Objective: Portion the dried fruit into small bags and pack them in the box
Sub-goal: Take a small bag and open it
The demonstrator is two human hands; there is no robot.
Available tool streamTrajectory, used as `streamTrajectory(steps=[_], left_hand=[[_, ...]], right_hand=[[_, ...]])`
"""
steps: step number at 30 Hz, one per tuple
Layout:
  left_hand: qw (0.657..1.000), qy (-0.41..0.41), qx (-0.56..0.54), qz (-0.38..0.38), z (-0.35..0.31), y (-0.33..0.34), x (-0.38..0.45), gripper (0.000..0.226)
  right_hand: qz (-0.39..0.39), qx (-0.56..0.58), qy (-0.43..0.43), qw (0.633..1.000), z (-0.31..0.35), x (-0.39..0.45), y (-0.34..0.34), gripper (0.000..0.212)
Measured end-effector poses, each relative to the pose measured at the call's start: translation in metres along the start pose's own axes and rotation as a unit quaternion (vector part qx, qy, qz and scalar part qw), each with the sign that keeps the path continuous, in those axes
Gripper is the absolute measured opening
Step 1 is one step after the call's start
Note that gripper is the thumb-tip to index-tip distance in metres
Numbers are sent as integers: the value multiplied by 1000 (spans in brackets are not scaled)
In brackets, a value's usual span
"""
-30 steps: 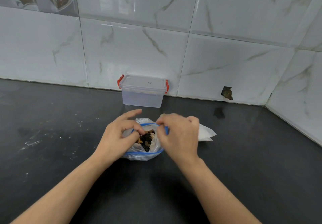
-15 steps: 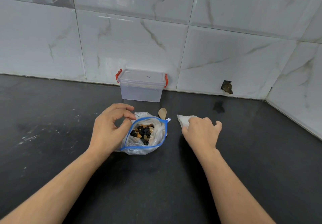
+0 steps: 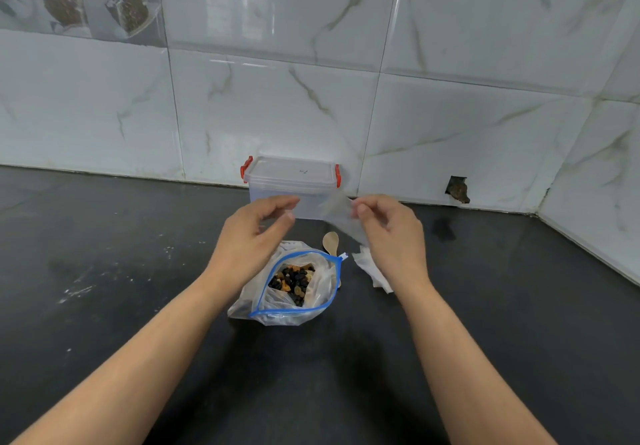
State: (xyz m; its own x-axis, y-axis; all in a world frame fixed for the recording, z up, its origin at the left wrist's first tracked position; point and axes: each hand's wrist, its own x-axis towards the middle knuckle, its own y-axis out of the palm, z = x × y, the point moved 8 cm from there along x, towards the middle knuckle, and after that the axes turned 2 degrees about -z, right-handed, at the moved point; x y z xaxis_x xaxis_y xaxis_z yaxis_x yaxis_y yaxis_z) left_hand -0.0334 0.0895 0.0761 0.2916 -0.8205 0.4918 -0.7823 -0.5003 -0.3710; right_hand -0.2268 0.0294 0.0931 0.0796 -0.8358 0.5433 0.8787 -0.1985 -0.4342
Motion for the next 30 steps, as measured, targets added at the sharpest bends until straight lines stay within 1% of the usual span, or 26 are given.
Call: streamTrajectory(steps=[1,3,5,6,7,8,9,10,11,12,13,14,15,16,18,19,22,25,26,29,30], left_hand=[[1000,-4,-29,7,-1,1,1,28],[997,-8,-71,14,-2,0,-1,24],[994,-8,-108,18,-1,-1,-7,18],[991,-16,-130,18,0,-2,-10,16],[988,-27,-151,22,2,-3,-12,14],[985,-36,-168,28,3,-3,-14,12],[983,-41,-177,30,3,-3,-15,10],[982,-45,-185,17,4,-5,-15,9],[980,-48,-192,-12,6,-9,-15,9],[978,-52,-195,-52,8,-15,-16,9],[976,-50,-194,-89,10,-20,-18,10],[975,-40,-188,-114,9,-22,-21,11],[977,-23,-174,-124,5,-22,-25,13],[981,-4,-151,-125,1,-20,-29,15],[988,30,-91,-119,-9,-15,-36,14],[990,44,-68,-119,-13,-14,-39,13],[989,78,-49,-119,-22,-16,-43,15],[989,90,-63,-104,-25,-15,-42,24],[988,85,-74,-102,-25,-15,-42,23],[985,60,-125,-101,-20,-15,-39,9],[985,60,-130,-98,-19,-15,-39,10]], right_hand=[[45,78,14,996,5,3,6,18],[119,166,10,979,17,3,15,22],[175,198,-1,964,23,-1,23,26],[188,197,0,962,24,-3,25,26],[185,188,4,965,22,-4,27,24],[167,162,9,973,19,-4,27,20],[130,111,13,985,14,-4,25,13],[73,37,10,997,10,-4,20,11],[-1,-41,-5,999,13,-7,11,15],[-79,-96,-38,992,21,-14,1,14],[-138,-123,-81,979,33,-22,-6,9],[-158,-123,-118,973,43,-31,-6,6],[-139,-107,-143,974,49,-37,-1,10],[-93,-80,-149,981,52,-41,10,18],[4,-25,-113,993,52,-46,32,34],[26,2,-93,995,49,-47,37,37],[36,70,-69,994,45,-48,39,26],[42,93,-59,993,40,-47,36,20],[44,95,-56,993,39,-47,36,19],[44,75,-64,994,39,-50,36,15],[44,62,-70,995,40,-51,36,14]])
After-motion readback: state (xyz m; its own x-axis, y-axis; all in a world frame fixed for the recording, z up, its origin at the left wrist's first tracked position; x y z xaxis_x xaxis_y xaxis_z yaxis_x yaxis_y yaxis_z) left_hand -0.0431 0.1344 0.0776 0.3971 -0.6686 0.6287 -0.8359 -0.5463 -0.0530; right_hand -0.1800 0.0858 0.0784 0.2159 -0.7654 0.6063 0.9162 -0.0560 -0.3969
